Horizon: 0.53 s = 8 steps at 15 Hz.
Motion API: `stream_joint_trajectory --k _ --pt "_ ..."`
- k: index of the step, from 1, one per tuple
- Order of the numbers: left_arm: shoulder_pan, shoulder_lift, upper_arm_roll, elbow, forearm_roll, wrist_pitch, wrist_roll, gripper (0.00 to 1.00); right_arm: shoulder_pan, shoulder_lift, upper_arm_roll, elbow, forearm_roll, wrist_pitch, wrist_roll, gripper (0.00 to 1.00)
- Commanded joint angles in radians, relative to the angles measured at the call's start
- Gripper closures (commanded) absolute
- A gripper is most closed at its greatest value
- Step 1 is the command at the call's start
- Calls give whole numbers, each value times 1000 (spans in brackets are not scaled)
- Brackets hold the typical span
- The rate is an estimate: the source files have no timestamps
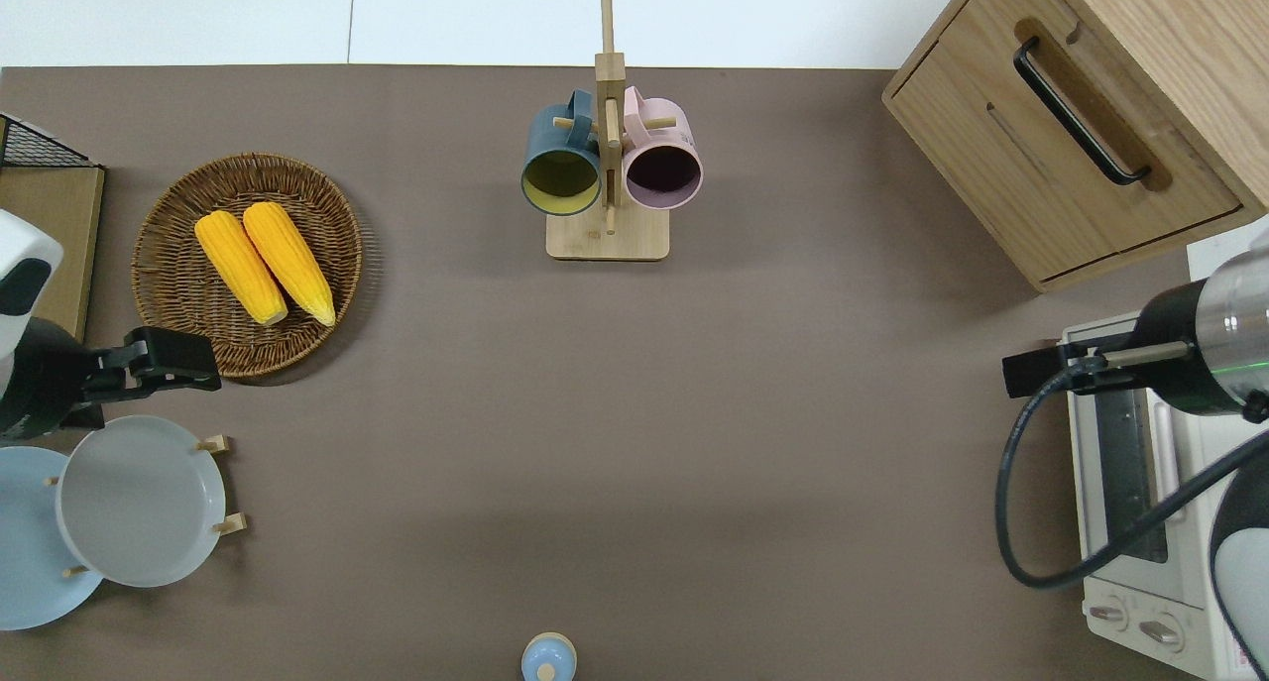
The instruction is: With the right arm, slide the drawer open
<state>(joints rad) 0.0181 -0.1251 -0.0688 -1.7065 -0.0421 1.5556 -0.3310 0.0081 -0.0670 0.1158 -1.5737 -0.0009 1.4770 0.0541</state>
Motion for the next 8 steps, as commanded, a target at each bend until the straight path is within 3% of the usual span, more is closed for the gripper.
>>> stream_joint_trajectory --k 1,3,5,8 --pt "-1 -8 4 4 -1 -15 9 7 -1 7 10 8 2 3 30 15" --pt "-1 -8 4 4 -1 -15 9 7 6 7 25 4 -30 14 50 17" --pt "-1 -8 4 4 -1 -15 9 7 6 7 68 -6 -95 32 62 15" --pt "-1 -8 4 4 -1 -17 9 7 21 9 104 -32 -206 60 110 15"
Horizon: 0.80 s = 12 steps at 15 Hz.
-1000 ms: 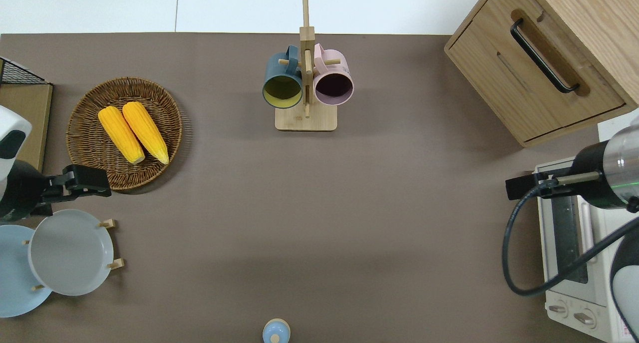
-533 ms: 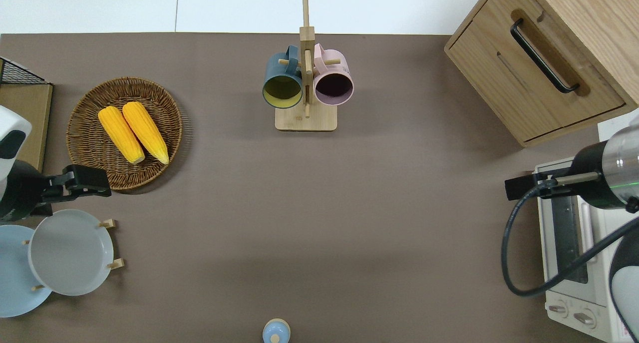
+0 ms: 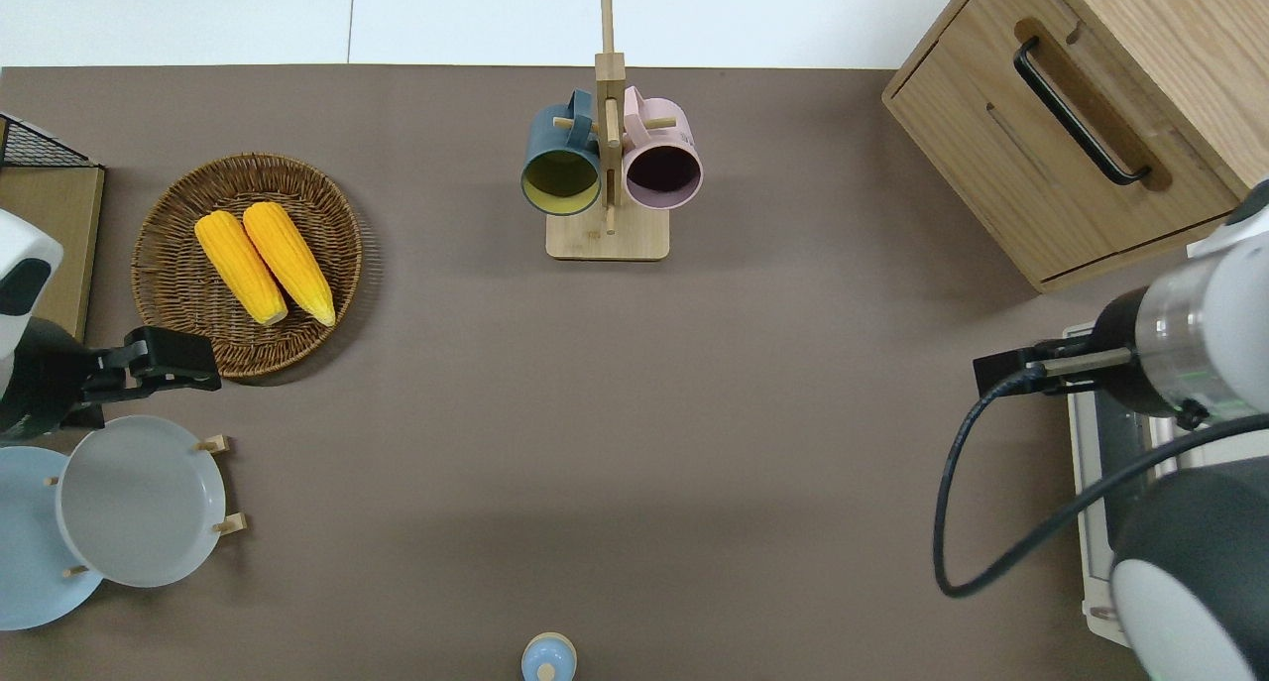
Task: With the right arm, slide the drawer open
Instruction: 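Reach the right gripper up toward the black drawer handle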
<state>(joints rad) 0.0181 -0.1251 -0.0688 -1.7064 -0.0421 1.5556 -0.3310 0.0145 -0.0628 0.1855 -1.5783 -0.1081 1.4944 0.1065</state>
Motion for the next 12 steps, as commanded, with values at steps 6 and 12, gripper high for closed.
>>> stream_joint_trajectory --k 6,12 --pt "-1 -8 4 4 -1 -17 9 7 67 67 142 -72 -448 87 165 17" --pt "-1 -8 4 4 -1 -15 9 7 70 136 233 -109 -778 83 180 21"
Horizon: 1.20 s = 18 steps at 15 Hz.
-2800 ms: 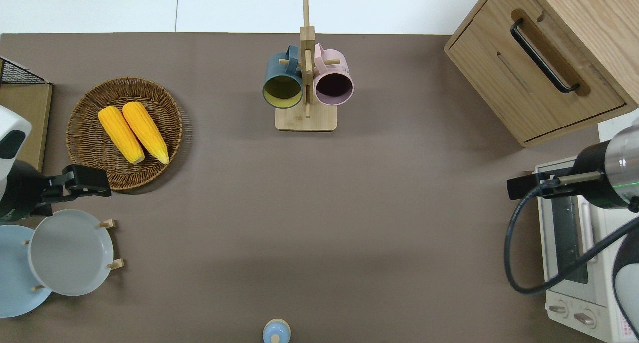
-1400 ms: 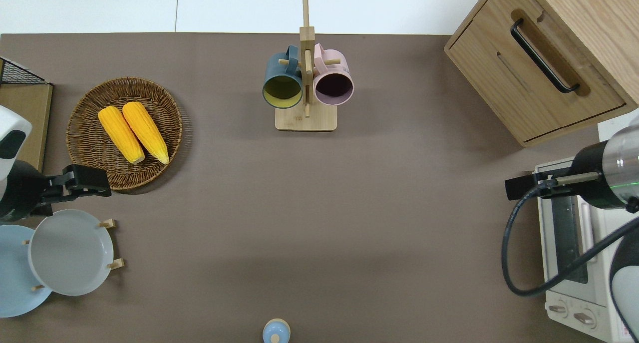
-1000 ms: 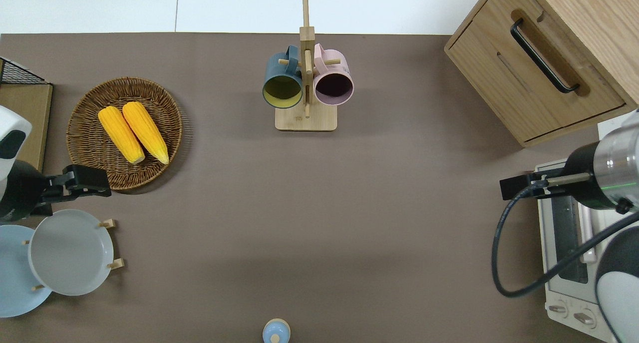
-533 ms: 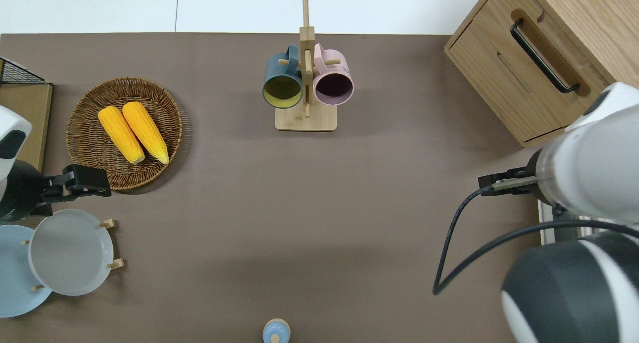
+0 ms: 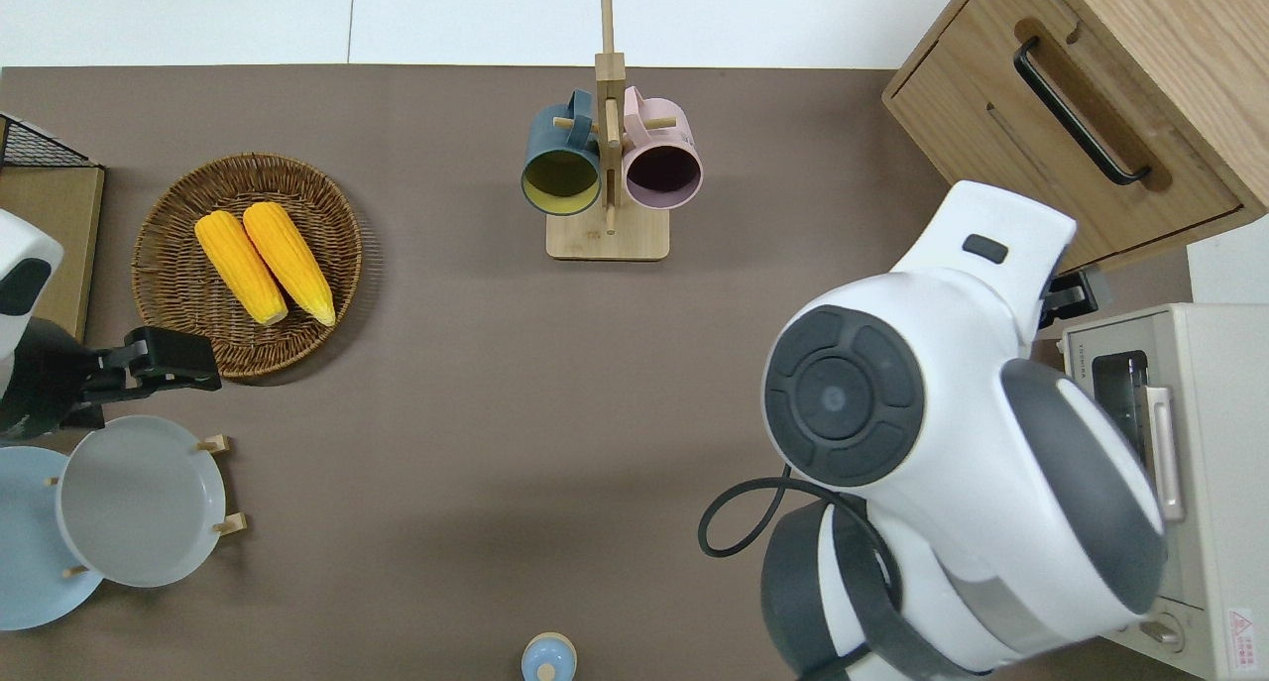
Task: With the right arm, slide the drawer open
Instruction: 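Reach the right gripper up toward the black drawer handle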
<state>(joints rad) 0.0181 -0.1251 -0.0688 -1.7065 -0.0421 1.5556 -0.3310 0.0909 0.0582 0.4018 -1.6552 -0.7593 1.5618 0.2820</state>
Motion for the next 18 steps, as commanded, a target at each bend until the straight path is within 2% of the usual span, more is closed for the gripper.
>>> stream_joint_trajectory --k 1,2,3,4,6,7,10,13,18 --pt "-1 -8 4 4 -1 -17 9 7 -5 28 40 -64 -199 15 12 21" --pt "-1 -8 4 4 -1 -17 9 7 -5 37 63 -101 -269 14 32 21" --pt "-1 -8 4 4 -1 -15 9 7 -7 41 69 -124 -308 14 54 21" --pt "-1 -8 4 4 -1 -17 9 7 -5 43 71 -136 -333 15 62 21" --pt "-1 -8 4 4 -1 -15 9 7 15 67 71 -219 -519 8 98 21" --pt "-1 -8 4 4 -1 -15 9 7 18 83 71 -241 -561 6 152 21" --pt "-1 -8 4 4 -1 -15 9 7 21 130 71 -264 -671 -23 243 21" --pt "-1 -8 4 4 -1 -17 9 7 21 153 71 -279 -796 -26 241 21" --pt "-1 -8 4 4 -1 -17 9 7 12 187 68 -276 -870 -19 237 25"
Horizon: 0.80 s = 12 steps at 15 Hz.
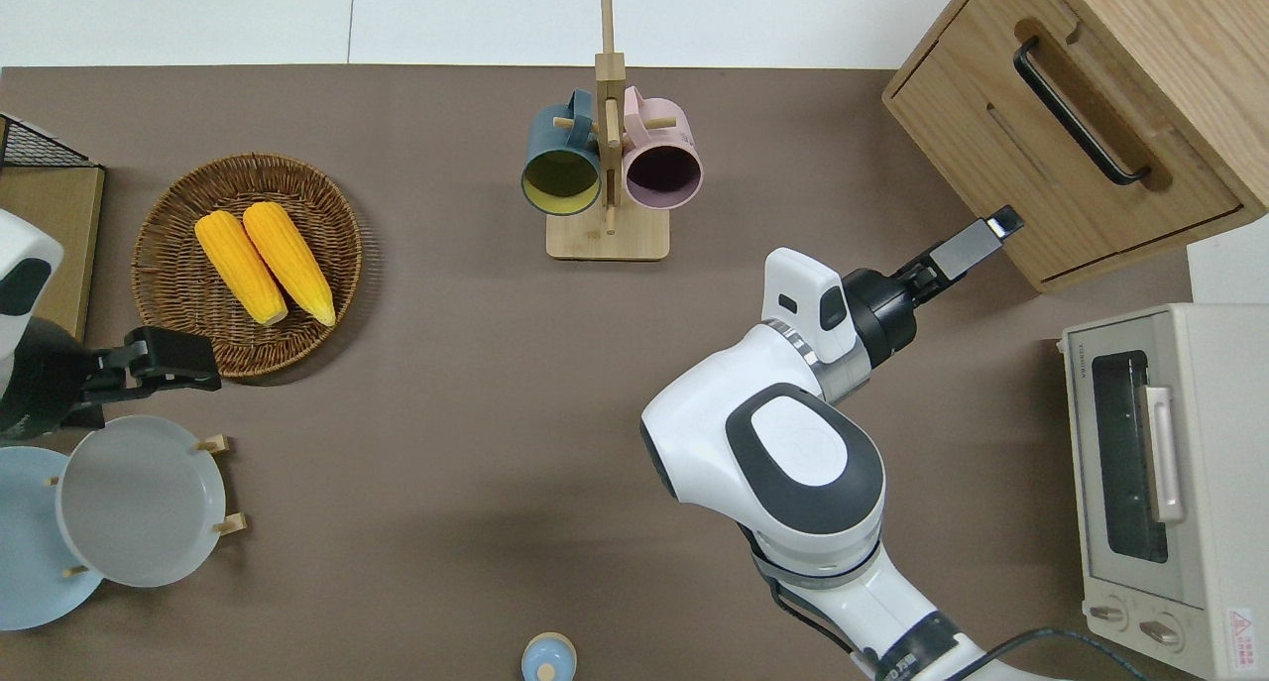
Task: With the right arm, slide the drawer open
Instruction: 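Reach the right gripper up toward the black drawer handle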
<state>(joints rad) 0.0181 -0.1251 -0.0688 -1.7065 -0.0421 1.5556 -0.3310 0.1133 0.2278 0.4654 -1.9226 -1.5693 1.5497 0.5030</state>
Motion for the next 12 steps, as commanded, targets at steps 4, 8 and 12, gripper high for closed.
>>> stream_joint_trajectory --k 4,8,12 --pt "-1 -8 4 4 -1 -15 9 7 -21 42 -10 -7 -116 21 16 28" --pt "-1 -8 4 4 -1 -17 9 5 -23 58 -74 -4 -187 90 16 28" --pt "-1 -8 4 4 -1 -15 9 7 -23 67 -155 4 -244 183 16 32"
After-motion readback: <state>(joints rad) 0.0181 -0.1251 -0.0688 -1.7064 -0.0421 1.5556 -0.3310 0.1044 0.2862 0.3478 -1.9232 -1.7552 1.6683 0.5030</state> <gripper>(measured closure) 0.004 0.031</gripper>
